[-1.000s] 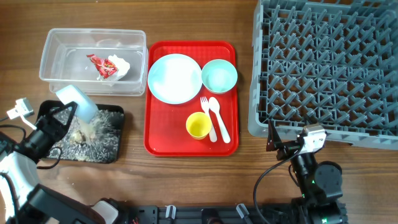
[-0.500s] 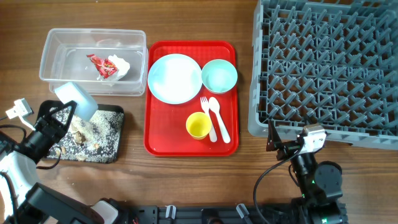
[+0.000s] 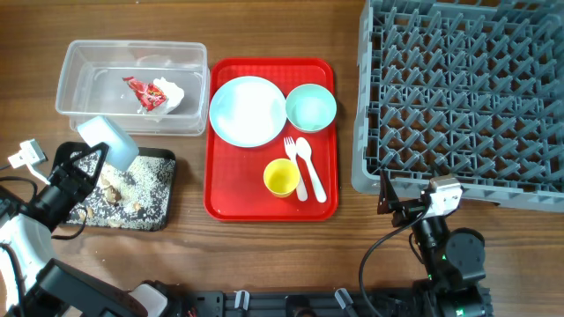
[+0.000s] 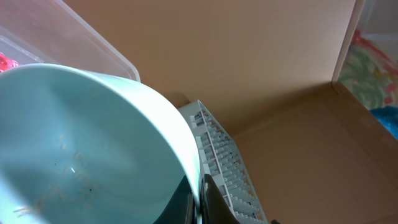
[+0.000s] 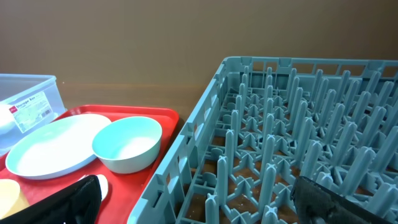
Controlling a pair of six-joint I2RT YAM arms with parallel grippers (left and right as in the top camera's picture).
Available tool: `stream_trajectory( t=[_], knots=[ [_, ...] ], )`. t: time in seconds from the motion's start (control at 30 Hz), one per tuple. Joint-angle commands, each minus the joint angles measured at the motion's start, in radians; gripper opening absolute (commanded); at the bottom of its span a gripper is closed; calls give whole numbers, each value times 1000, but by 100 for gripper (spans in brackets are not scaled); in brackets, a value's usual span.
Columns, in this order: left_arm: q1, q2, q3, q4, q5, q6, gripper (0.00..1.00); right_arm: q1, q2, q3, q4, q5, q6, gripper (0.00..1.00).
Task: Sort waste into correct bins and load items into the dishwasher rack
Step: 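Tilt the blue bowl with the left gripper to dump rice onto black tray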
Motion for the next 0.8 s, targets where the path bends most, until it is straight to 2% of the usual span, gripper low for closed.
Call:
stream_trajectory(
  t=[0.0, 0.3, 0.37, 0.57, 0.77],
  knots=[
    [5, 6, -8, -10, 34, 10, 4, -4, -6, -2, 4, -16, -10, 100],
    [5, 6, -8, -27, 32, -16, 4, -4, -6, -2, 4, -16, -10, 100],
    [8, 6, -8, -11, -8, -6, 4, -4, -6, -2, 4, -16, -10, 100],
    [11, 8, -8, -11, 34, -1, 4, -4, -6, -2, 4, -16, -10, 100],
    [8, 10, -8, -19, -38, 1, 4, -4, -6, -2, 4, -16, -10, 100]
  ],
)
